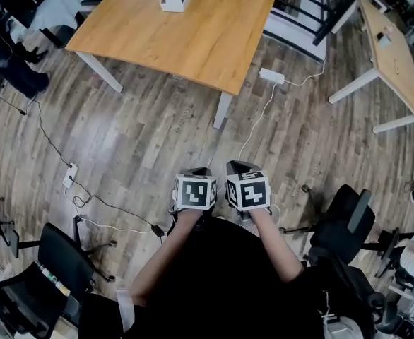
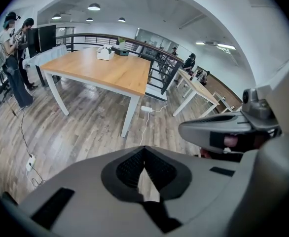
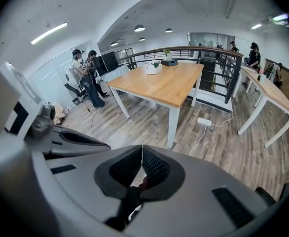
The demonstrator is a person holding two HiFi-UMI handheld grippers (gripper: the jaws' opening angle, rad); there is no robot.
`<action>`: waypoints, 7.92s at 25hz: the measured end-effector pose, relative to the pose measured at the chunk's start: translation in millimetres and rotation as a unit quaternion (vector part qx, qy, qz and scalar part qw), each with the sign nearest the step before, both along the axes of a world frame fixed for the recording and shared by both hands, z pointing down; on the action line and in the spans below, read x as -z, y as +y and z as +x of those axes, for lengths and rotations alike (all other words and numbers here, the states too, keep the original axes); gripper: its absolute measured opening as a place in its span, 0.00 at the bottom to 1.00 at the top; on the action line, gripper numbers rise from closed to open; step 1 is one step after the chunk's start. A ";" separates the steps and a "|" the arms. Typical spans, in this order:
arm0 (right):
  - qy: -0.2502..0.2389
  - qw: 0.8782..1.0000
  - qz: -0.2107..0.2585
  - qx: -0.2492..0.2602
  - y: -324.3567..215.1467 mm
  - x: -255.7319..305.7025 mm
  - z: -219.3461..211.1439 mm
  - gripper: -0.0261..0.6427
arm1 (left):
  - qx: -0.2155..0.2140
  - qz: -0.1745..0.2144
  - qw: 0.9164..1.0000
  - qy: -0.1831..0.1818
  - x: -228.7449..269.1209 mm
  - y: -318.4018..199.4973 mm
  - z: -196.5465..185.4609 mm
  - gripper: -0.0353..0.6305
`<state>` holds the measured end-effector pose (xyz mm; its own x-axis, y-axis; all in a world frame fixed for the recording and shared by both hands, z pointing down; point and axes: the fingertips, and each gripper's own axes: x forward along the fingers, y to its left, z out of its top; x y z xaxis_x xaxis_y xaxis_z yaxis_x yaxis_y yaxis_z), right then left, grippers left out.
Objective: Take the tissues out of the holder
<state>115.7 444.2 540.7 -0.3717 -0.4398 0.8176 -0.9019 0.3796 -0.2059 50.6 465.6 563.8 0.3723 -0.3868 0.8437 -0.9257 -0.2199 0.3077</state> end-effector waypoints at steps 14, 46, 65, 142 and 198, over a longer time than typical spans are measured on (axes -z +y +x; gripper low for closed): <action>0.033 0.999 -0.001 -0.017 -88.2 6.4 -38.1 0.06 | -0.021 0.002 0.999 0.030 3.3 -94.5 -37.0 0.06; -0.010 0.999 -0.015 0.046 -305.6 -2.3 -53.9 0.06 | 0.045 -0.005 0.999 -0.012 1.9 -306.6 -60.8 0.06; -0.034 0.993 -0.024 0.109 -426.1 -10.0 -73.7 0.06 | 0.097 -0.016 0.995 -0.007 -23.5 -417.3 -65.5 0.06; 0.097 0.992 -0.075 0.015 -825.9 -75.5 -256.8 0.65 | 0.067 -0.089 0.993 0.040 -57.1 -634.4 -241.4 0.06; 0.026 0.998 0.058 -0.029 -810.3 73.7 -167.0 0.46 | 0.022 -0.054 0.998 0.009 -25.0 -631.5 -183.7 0.06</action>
